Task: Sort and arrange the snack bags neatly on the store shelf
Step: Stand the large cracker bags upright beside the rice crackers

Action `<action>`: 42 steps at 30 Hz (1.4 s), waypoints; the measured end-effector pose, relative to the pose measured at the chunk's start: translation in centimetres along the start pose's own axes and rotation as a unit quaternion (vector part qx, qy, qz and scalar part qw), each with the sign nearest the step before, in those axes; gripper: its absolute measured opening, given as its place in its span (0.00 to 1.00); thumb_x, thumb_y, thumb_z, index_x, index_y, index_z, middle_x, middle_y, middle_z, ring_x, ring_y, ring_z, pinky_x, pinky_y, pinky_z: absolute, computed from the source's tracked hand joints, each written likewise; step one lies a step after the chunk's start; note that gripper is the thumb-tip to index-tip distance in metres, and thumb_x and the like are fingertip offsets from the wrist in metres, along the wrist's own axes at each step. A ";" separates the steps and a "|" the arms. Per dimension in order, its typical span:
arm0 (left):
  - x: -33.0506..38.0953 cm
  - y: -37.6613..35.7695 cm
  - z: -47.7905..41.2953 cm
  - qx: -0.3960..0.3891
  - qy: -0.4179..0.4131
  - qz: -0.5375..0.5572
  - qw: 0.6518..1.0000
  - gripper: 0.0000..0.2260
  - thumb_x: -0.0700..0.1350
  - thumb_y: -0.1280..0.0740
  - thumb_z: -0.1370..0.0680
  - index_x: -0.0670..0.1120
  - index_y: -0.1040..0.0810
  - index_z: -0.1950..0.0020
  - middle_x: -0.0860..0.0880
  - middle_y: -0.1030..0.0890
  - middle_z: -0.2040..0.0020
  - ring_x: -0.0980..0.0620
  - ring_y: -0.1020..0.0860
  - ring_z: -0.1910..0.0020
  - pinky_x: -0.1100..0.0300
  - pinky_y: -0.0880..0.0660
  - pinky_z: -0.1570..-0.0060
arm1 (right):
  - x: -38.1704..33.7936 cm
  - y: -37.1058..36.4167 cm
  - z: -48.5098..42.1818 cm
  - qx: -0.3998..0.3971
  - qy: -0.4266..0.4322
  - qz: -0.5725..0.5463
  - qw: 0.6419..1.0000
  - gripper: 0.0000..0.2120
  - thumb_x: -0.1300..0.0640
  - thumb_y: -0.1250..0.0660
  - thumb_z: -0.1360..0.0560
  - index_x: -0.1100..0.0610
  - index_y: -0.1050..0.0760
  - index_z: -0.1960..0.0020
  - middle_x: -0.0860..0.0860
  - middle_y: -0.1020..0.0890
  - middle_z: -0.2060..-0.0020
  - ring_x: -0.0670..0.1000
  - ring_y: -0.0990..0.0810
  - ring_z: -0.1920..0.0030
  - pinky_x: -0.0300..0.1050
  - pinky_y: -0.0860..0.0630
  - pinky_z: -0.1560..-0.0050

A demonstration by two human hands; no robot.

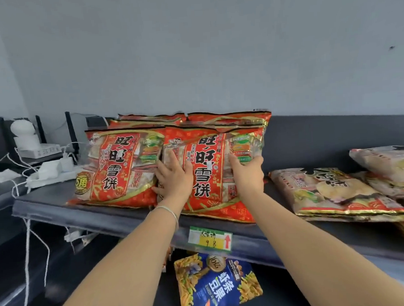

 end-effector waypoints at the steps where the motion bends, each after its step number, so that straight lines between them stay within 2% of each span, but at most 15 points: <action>1: -0.1 -0.2 -0.1 -0.004 -0.011 -0.005 1.000 0.28 0.58 0.51 0.19 0.55 0.59 0.22 0.44 0.60 0.22 0.41 0.60 0.24 0.34 0.57 0.29 | 0.0 -0.1 0.2 0.004 -0.006 0.008 1.000 0.33 0.40 0.36 0.24 0.58 0.41 0.29 0.57 0.23 0.37 0.61 0.22 0.41 0.58 0.25 0.41; 3: 0.0 -0.4 -0.2 0.001 -0.028 -0.018 0.999 0.27 0.57 0.52 0.18 0.54 0.60 0.22 0.45 0.60 0.22 0.43 0.60 0.23 0.34 0.58 0.30 | -0.2 -0.2 0.4 0.005 -0.012 0.029 1.000 0.30 0.40 0.37 0.24 0.58 0.41 0.31 0.56 0.23 0.39 0.61 0.22 0.42 0.56 0.25 0.42; 6: 0.7 0.4 -0.2 0.038 -0.081 -0.062 0.994 0.27 0.55 0.51 0.18 0.50 0.58 0.22 0.45 0.59 0.22 0.44 0.60 0.23 0.35 0.59 0.29 | -0.2 -0.1 0.6 0.006 -0.017 0.049 0.999 0.30 0.39 0.38 0.24 0.56 0.40 0.31 0.56 0.22 0.39 0.60 0.21 0.43 0.58 0.25 0.41; 9: 3.5 0.8 1.0 0.071 -0.242 -0.123 0.960 0.27 0.56 0.51 0.18 0.51 0.56 0.22 0.46 0.57 0.21 0.44 0.60 0.23 0.41 0.63 0.29 | -0.1 0.0 1.1 0.017 -0.009 0.077 0.997 0.30 0.38 0.39 0.24 0.56 0.39 0.32 0.55 0.21 0.41 0.59 0.21 0.44 0.59 0.24 0.42; 11: 4.7 -0.5 2.0 0.043 -0.320 -0.168 0.931 0.27 0.59 0.53 0.19 0.55 0.58 0.22 0.49 0.58 0.21 0.46 0.62 0.23 0.44 0.64 0.28 | 0.1 0.2 1.4 0.019 -0.009 0.089 0.996 0.29 0.37 0.40 0.24 0.57 0.38 0.33 0.55 0.21 0.42 0.59 0.20 0.45 0.58 0.23 0.44; 13: 4.8 -1.4 2.1 0.016 -0.328 -0.180 0.927 0.26 0.60 0.54 0.19 0.56 0.56 0.22 0.51 0.56 0.21 0.48 0.62 0.23 0.43 0.62 0.27 | 0.2 0.3 1.4 0.011 -0.007 0.091 0.996 0.26 0.38 0.40 0.23 0.56 0.37 0.37 0.54 0.21 0.44 0.58 0.20 0.46 0.56 0.22 0.46; 16: 5.5 -0.4 1.8 0.033 -0.305 -0.135 0.942 0.23 0.56 0.48 0.19 0.53 0.42 0.24 0.49 0.44 0.23 0.46 0.52 0.23 0.41 0.55 0.26 | -0.2 1.0 1.3 0.003 0.006 0.099 0.995 0.19 0.42 0.37 0.23 0.54 0.38 0.43 0.52 0.21 0.47 0.56 0.19 0.49 0.56 0.21 0.47; 18: 7.2 0.2 2.2 0.062 -0.322 -0.130 0.936 0.20 0.53 0.44 0.19 0.50 0.35 0.28 0.47 0.36 0.27 0.45 0.44 0.25 0.41 0.50 0.27 | -0.9 1.9 1.2 0.010 0.025 0.116 0.993 0.20 0.45 0.36 0.23 0.55 0.38 0.40 0.53 0.22 0.45 0.56 0.19 0.48 0.57 0.21 0.48; 21: 10.8 0.0 4.1 0.071 -0.385 -0.096 0.915 0.18 0.49 0.39 0.20 0.47 0.30 0.31 0.46 0.30 0.31 0.46 0.36 0.29 0.48 0.43 0.29 | -2.4 4.0 1.0 0.019 0.074 0.158 0.985 0.23 0.48 0.36 0.22 0.58 0.36 0.33 0.56 0.25 0.39 0.58 0.21 0.45 0.57 0.22 0.46; 24: 14.3 -1.4 6.6 0.033 -0.430 -0.032 0.902 0.17 0.44 0.38 0.21 0.45 0.28 0.33 0.46 0.28 0.34 0.46 0.33 0.32 0.53 0.39 0.31 | -3.8 6.5 0.7 0.008 0.140 0.222 0.965 0.19 0.51 0.37 0.21 0.58 0.33 0.33 0.56 0.28 0.38 0.57 0.23 0.44 0.48 0.27 0.48; 26: 16.4 -2.8 8.2 -0.004 -0.442 0.004 0.897 0.16 0.42 0.38 0.21 0.44 0.28 0.33 0.45 0.28 0.35 0.46 0.32 0.34 0.54 0.37 0.33 | -4.4 8.7 0.4 0.009 0.168 0.261 0.951 0.18 0.52 0.38 0.21 0.57 0.32 0.33 0.56 0.29 0.38 0.57 0.23 0.45 0.45 0.29 0.50; 31: 21.4 -7.0 12.3 -0.060 -0.448 0.034 0.892 0.16 0.41 0.37 0.21 0.46 0.28 0.34 0.47 0.27 0.34 0.48 0.31 0.33 0.55 0.36 0.35 | -5.2 14.5 -0.4 0.005 0.209 0.323 0.923 0.17 0.53 0.38 0.20 0.55 0.31 0.33 0.55 0.29 0.36 0.55 0.23 0.43 0.50 0.23 0.43; 34: 23.8 -9.7 14.1 -0.098 -0.414 0.041 0.904 0.15 0.42 0.38 0.20 0.47 0.27 0.34 0.48 0.26 0.34 0.48 0.28 0.35 0.56 0.32 0.38 | -5.2 18.4 -1.0 -0.005 0.227 0.368 0.902 0.16 0.54 0.38 0.20 0.54 0.31 0.33 0.54 0.28 0.35 0.55 0.23 0.42 0.47 0.24 0.43; 37: 25.5 -12.8 15.6 -0.142 -0.377 0.050 0.914 0.13 0.44 0.37 0.21 0.49 0.26 0.36 0.48 0.25 0.37 0.49 0.26 0.38 0.53 0.28 0.40 | -5.0 21.9 -1.9 -0.013 0.242 0.419 0.875 0.15 0.54 0.38 0.20 0.54 0.30 0.34 0.55 0.28 0.36 0.56 0.25 0.41 0.50 0.23 0.43; 42: 26.6 -16.6 17.1 -0.186 -0.310 0.064 0.930 0.13 0.44 0.36 0.21 0.50 0.27 0.36 0.49 0.24 0.38 0.51 0.27 0.38 0.57 0.31 0.44 | -4.8 26.7 -3.4 -0.002 0.248 0.459 0.853 0.14 0.53 0.40 0.20 0.54 0.30 0.35 0.54 0.27 0.37 0.57 0.27 0.39 0.52 0.23 0.45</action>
Point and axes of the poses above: each hand's wrist, its own z-axis away from the middle knuckle, its own y-axis out of the back of the hand, x = y × z, the point moved 10 cm from there along -z, towards the middle knuckle
